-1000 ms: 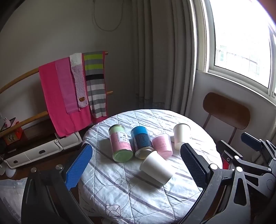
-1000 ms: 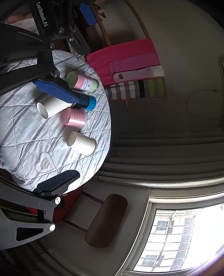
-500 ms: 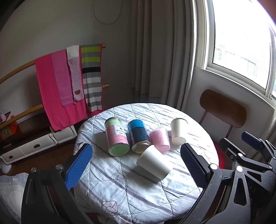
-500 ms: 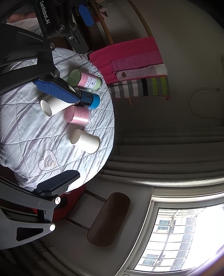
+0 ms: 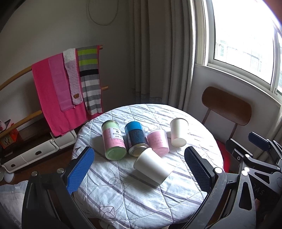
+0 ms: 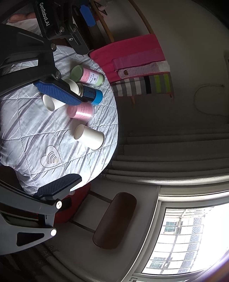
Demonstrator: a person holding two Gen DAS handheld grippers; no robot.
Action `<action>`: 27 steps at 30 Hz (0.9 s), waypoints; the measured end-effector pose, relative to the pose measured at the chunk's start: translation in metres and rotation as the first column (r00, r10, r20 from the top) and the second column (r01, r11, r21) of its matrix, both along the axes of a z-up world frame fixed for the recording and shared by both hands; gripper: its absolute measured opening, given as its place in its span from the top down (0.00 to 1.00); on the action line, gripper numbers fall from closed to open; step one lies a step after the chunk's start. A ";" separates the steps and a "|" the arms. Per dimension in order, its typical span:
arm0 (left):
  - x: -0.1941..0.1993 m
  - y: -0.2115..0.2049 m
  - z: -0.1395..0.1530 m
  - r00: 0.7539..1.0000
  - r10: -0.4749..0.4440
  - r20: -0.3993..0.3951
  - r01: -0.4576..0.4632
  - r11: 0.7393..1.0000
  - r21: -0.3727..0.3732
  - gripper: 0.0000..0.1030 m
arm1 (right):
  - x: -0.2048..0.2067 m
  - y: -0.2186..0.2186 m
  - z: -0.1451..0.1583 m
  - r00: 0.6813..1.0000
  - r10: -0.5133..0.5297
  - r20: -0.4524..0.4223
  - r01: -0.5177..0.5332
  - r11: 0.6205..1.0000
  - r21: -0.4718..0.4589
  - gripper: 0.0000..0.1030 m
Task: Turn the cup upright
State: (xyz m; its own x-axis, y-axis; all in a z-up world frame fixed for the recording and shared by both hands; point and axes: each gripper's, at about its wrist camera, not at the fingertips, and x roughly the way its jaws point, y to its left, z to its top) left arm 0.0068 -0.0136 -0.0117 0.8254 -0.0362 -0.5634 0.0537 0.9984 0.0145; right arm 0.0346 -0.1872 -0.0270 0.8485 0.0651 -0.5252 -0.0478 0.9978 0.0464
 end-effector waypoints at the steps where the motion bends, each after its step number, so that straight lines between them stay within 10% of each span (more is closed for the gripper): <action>1: 0.001 -0.001 0.000 1.000 0.001 -0.001 -0.001 1.000 0.001 0.00 | 0.001 -0.001 -0.001 1.000 -0.001 -0.002 0.001 1.000 0.001 0.21; 27: 0.015 0.000 -0.004 1.000 0.011 -0.019 -0.010 1.000 0.011 0.00 | 0.020 0.001 -0.011 0.999 0.030 -0.040 -0.030 1.000 -0.007 0.21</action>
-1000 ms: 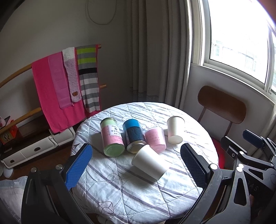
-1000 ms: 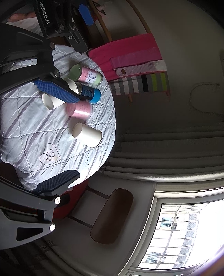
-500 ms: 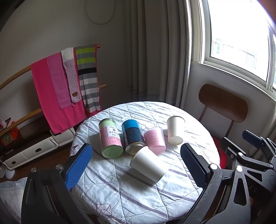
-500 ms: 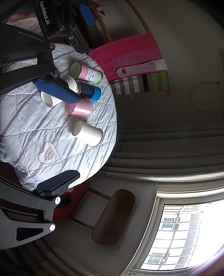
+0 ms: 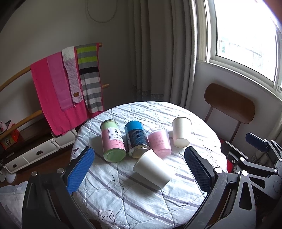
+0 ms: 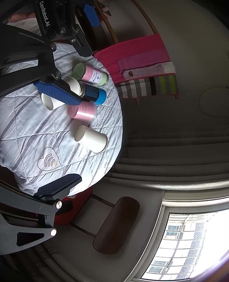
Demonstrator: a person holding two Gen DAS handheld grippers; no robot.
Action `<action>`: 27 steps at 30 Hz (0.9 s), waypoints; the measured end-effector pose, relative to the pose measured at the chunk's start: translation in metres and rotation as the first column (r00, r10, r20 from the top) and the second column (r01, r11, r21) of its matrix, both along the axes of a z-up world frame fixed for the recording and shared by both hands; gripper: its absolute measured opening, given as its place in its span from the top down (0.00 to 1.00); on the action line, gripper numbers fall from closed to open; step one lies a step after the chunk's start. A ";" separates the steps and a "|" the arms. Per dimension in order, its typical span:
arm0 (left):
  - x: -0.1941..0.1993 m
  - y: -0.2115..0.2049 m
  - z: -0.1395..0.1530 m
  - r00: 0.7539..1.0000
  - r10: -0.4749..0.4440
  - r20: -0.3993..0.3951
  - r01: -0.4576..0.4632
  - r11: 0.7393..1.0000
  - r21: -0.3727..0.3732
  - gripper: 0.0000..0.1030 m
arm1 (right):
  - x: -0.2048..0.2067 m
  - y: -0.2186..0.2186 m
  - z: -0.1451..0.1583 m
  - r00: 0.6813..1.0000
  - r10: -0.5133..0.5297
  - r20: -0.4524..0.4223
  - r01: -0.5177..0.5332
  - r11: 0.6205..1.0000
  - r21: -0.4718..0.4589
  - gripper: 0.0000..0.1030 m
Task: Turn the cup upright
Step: 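Move the right tool toward the lying blue-and-black tumbler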
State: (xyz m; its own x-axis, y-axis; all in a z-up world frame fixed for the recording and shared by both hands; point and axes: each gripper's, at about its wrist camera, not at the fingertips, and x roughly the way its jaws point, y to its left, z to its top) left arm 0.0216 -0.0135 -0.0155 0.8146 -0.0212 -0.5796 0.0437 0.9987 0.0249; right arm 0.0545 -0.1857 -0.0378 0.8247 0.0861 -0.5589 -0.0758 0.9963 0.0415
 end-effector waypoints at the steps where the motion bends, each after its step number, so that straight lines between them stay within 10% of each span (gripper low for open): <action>1: 0.002 0.000 -0.001 1.000 0.003 0.000 -0.003 1.000 0.000 0.00 | 0.002 0.001 0.000 1.000 0.002 -0.002 -0.002 1.000 0.000 0.21; 27: 0.068 0.044 -0.035 0.993 0.063 -0.105 -0.066 0.998 -0.024 0.00 | 0.062 0.032 -0.018 0.994 0.063 -0.088 -0.066 0.997 -0.034 0.21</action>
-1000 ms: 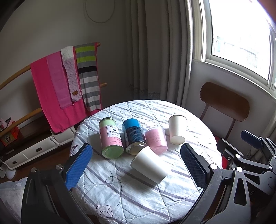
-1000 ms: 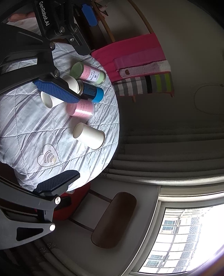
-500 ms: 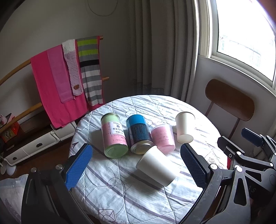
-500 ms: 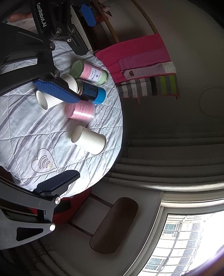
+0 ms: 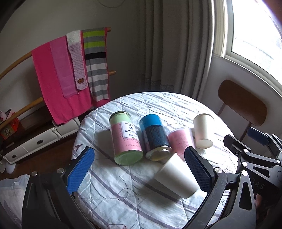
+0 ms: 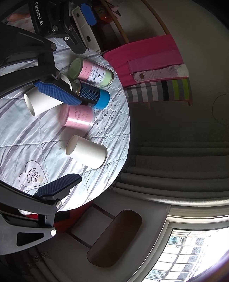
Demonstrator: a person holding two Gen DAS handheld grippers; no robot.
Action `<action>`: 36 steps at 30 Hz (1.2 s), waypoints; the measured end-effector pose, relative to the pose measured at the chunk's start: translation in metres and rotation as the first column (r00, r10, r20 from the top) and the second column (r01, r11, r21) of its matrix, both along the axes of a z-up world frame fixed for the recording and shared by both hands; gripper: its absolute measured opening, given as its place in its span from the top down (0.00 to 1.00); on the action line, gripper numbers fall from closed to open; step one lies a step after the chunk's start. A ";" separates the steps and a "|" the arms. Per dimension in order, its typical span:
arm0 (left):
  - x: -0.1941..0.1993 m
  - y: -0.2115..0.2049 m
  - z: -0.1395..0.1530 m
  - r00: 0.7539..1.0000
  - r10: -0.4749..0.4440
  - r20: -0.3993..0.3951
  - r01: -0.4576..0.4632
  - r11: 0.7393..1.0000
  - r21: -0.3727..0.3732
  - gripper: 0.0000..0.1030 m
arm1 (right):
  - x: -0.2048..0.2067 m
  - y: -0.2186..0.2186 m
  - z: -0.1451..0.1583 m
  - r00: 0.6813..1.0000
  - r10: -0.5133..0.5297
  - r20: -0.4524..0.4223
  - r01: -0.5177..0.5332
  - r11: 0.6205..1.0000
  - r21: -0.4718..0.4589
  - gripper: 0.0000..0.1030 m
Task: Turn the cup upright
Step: 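Move the right tool toward the lying blue-and-black tumbler, then close the right gripper on the blue-and-black tumbler and lift it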
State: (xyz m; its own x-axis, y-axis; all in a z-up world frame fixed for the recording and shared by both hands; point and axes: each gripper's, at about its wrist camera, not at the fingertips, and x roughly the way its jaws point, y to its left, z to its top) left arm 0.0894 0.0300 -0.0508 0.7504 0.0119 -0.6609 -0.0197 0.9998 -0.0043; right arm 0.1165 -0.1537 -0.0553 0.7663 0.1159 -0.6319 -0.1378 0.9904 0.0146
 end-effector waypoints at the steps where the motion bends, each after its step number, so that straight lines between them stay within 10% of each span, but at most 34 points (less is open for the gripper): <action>1: 0.004 0.003 -0.002 1.000 0.005 -0.006 -0.005 1.000 -0.003 0.00 | 0.004 0.003 0.000 1.000 0.007 -0.004 -0.007 1.000 -0.001 0.21; 14: 0.066 0.047 -0.020 0.996 0.064 -0.065 -0.065 0.998 -0.009 0.00 | 0.106 0.055 -0.026 0.955 0.172 -0.241 -0.153 0.984 0.093 0.21; 21: 0.102 0.069 -0.026 0.988 0.089 -0.123 -0.091 0.996 -0.006 0.00 | 0.168 0.088 -0.061 0.842 0.274 -0.465 -0.210 0.960 0.186 0.21; 31: 0.141 0.085 -0.018 0.965 0.095 -0.243 -0.101 0.995 -0.010 0.00 | 0.218 0.104 -0.117 0.591 0.319 -0.741 -0.146 0.946 0.291 0.22; 36: 0.158 0.089 0.004 0.954 0.088 -0.287 -0.096 0.995 -0.013 0.00 | 0.229 0.100 -0.122 0.560 0.301 -0.772 -0.071 0.946 0.318 0.34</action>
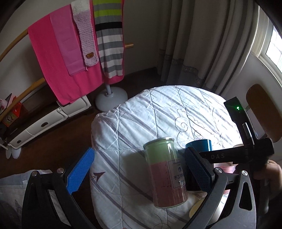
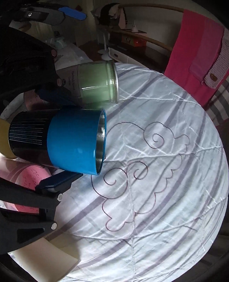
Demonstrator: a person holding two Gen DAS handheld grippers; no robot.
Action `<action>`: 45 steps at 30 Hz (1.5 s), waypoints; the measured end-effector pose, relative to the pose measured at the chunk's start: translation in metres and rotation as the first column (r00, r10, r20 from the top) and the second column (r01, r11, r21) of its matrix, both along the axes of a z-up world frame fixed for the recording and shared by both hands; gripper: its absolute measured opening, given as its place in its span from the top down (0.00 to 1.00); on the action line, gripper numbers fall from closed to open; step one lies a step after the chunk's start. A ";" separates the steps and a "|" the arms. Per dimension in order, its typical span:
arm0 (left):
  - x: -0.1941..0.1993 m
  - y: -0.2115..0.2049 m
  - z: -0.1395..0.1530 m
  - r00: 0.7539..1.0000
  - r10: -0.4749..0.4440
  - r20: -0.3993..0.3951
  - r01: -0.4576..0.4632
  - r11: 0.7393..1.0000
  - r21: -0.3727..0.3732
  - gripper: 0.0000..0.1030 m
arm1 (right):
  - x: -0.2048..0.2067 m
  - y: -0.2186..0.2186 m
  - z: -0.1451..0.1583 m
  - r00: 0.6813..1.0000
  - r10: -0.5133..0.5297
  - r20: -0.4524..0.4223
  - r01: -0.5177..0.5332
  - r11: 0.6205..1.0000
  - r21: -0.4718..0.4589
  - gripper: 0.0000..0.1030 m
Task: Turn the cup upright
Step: 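Close the right gripper on the blue-and-black tumbler and lift it, then lower the tumbler onto the cloth and open the right gripper, then close the left gripper around the blue-and-black tumbler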
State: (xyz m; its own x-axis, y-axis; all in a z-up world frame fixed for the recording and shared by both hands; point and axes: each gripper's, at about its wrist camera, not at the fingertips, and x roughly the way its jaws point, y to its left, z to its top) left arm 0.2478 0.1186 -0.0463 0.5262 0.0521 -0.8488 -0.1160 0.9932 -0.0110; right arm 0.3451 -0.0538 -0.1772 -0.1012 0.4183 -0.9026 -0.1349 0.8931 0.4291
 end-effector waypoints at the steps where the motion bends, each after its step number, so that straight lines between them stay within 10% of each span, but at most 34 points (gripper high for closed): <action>1: 0.004 0.001 0.004 1.000 -0.004 -0.002 0.004 1.000 -0.011 0.00 | 0.003 -0.001 0.004 1.000 0.000 0.014 0.000 1.000 -0.022 0.34; 14: 0.044 -0.019 0.019 0.995 -0.062 -0.078 0.061 0.998 -0.010 0.00 | 0.083 -0.031 0.005 0.982 -0.186 0.027 0.188 0.979 -0.085 0.31; 30: 0.045 -0.074 0.026 0.981 -0.078 -0.177 0.076 0.997 -0.016 0.00 | 0.008 -0.074 0.107 0.972 -0.120 0.200 0.152 0.977 -0.153 0.23; 45: 0.055 -0.125 0.007 0.980 -0.006 -0.200 0.007 1.000 0.001 0.00 | -0.027 -0.129 0.126 0.964 -0.079 0.253 0.118 0.983 -0.142 0.23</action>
